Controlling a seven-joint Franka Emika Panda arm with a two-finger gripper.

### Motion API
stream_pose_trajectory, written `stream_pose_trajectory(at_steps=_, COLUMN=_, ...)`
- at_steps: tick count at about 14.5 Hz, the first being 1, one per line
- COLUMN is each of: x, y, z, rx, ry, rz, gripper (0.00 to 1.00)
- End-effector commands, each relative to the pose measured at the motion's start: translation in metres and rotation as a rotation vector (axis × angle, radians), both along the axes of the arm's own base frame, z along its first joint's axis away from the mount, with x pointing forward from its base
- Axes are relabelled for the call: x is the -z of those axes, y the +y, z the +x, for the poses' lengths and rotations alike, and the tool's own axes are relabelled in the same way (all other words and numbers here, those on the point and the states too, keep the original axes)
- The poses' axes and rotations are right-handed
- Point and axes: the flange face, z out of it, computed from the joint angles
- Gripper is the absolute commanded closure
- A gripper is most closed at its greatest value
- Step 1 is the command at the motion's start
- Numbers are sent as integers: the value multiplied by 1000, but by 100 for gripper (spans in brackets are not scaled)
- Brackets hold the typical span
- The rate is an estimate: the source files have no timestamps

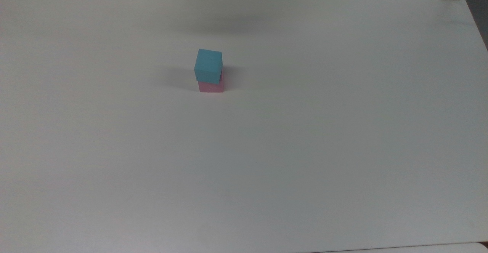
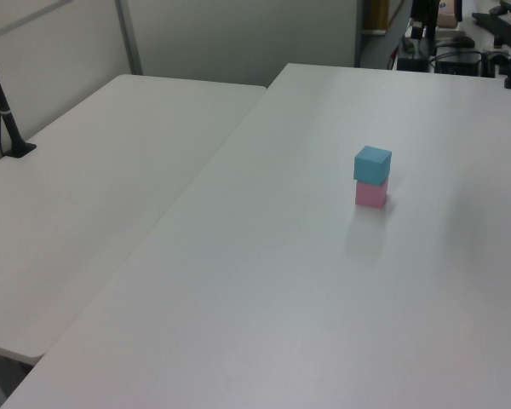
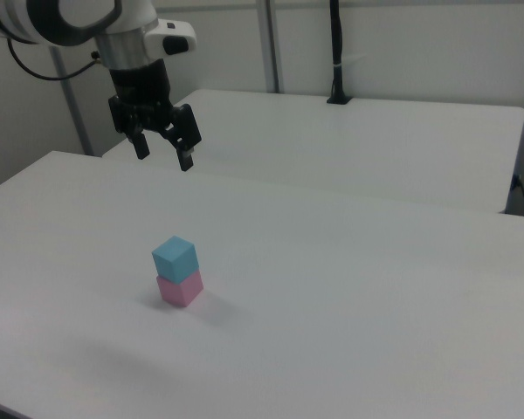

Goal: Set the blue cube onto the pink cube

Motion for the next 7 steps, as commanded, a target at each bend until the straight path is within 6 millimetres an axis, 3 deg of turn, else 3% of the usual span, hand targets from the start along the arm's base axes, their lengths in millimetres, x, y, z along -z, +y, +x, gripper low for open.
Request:
stream_pose_trajectory(at_steps=1, x=1, y=3, z=14, rx=33, ry=19, rz=21, gripper=0)
stream_pose_trajectory(at_steps=7, x=1, y=1, z=13, rx=36, ry=25, rz=22, gripper=0)
